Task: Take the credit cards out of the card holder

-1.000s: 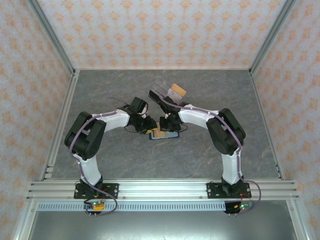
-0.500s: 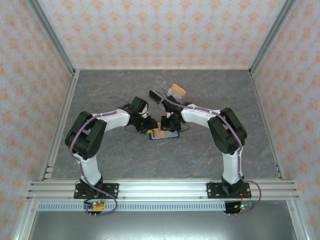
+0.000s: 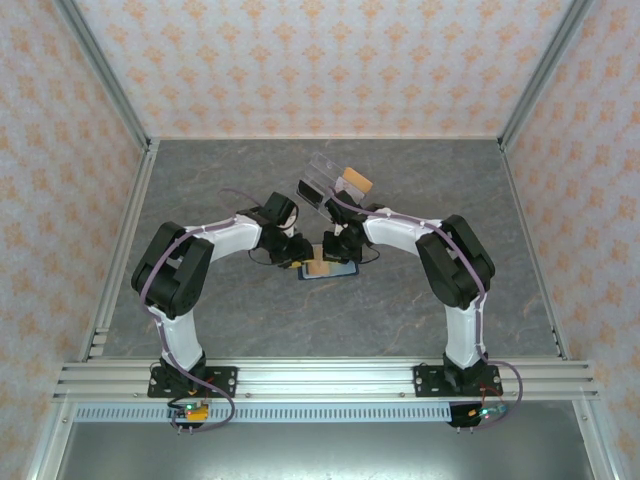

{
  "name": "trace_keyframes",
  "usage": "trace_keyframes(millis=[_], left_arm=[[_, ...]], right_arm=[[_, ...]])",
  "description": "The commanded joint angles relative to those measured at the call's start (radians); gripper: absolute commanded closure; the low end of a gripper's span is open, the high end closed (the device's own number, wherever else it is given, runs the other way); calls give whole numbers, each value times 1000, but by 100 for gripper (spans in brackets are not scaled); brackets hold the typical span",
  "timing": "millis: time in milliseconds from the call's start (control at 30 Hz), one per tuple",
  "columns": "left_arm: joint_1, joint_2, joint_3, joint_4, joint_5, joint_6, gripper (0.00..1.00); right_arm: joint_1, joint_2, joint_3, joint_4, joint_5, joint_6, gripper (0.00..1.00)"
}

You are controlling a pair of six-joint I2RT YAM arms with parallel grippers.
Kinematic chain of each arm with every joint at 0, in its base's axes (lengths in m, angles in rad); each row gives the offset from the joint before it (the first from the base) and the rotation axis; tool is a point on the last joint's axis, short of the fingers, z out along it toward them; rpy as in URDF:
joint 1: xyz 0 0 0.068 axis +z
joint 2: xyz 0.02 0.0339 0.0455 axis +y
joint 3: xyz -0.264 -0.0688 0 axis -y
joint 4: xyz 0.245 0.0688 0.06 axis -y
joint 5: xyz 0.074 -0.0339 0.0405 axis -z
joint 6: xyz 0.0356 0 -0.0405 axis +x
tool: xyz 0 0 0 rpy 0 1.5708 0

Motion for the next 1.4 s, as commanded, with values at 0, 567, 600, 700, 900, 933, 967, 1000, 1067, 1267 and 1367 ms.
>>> trace_keyframes(millis=[0, 567, 600, 700, 900, 933, 967, 1000, 1067, 1267, 1367], left_arm=[[-16, 1, 7, -17, 2, 13, 69], [-45, -112, -24, -29, -60, 8, 71], [-48, -106, -25, -29, -63, 4, 71], [-51, -85, -23, -31, -69, -1, 72], [-57, -46, -13, -27, -64, -4, 72], [-59, -41, -9, -34, -70, -2, 72], [-61, -36, -5, -41, -74, 1, 72], [-61, -31, -2, -44, -75, 1, 72], [-60, -24, -2, -41, -73, 2, 72], [-62, -13, -4, -29, -65, -2, 72], [-62, -9, -7, -11, -46, -7, 73]], right_arm=[[-2, 60, -32, -29, 86, 3, 90], [-3, 64, -38, -25, 88, 4, 90], [-3, 66, -37, -25, 89, 6, 90], [-2, 69, -36, -24, 86, 3, 90], [-2, 70, -37, -27, 86, 2, 90], [-2, 70, -37, -27, 86, 2, 90], [-3, 70, -37, -26, 86, 4, 90], [-3, 70, -36, -26, 86, 2, 90], [-3, 70, -35, -25, 86, 3, 90], [-3, 70, -36, -27, 85, 3, 90], [-2, 70, -38, -27, 85, 2, 90]])
